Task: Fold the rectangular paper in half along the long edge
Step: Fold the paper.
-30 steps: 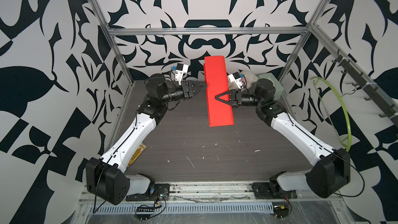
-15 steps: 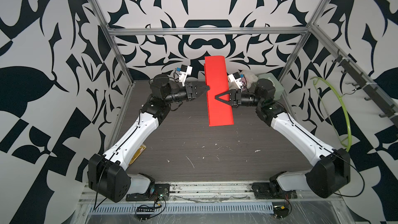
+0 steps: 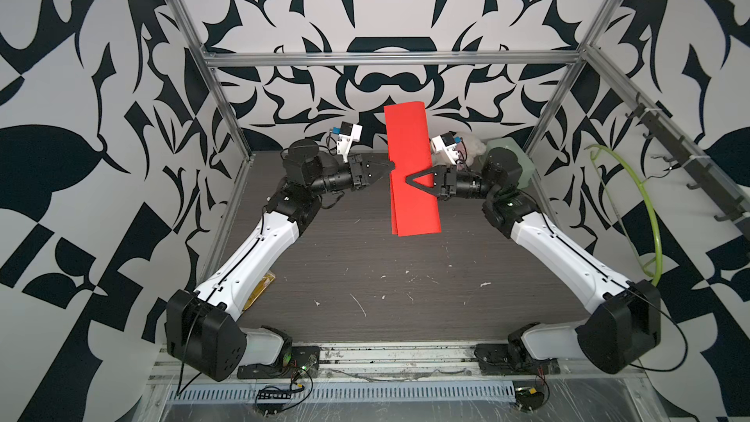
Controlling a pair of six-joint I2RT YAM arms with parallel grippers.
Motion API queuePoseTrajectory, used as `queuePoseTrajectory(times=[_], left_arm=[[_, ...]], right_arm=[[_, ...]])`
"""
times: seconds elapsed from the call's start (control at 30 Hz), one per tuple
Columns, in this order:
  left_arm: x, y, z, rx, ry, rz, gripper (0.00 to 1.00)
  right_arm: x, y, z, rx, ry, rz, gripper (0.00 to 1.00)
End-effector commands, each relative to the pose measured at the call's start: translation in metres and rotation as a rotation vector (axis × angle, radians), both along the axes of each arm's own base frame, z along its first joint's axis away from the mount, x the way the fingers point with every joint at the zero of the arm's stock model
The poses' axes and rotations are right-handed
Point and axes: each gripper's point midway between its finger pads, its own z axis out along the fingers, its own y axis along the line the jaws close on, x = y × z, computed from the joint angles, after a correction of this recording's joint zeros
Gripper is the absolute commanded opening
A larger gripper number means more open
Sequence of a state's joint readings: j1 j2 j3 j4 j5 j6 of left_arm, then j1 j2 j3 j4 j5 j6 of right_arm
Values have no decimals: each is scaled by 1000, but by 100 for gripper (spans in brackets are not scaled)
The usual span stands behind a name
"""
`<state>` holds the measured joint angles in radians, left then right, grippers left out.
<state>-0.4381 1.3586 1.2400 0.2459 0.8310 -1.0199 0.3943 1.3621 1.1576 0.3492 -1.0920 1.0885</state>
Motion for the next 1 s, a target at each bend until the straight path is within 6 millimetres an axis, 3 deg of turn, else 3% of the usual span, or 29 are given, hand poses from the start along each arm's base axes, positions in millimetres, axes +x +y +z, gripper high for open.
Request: queuePoseTrajectory(times=[0.0,0.5,0.97], left_arm=[[-6,2,13,-12,-55,-5,4],[-4,5,13,-2,-54,3,5],[-2,5,11,-1,-49,6,6]], right_arm=[[-12,-4,26,42,-97,7,35],[-22,-6,24,3,-112,31,35],[-19,-8,27,16,-123,9,33]])
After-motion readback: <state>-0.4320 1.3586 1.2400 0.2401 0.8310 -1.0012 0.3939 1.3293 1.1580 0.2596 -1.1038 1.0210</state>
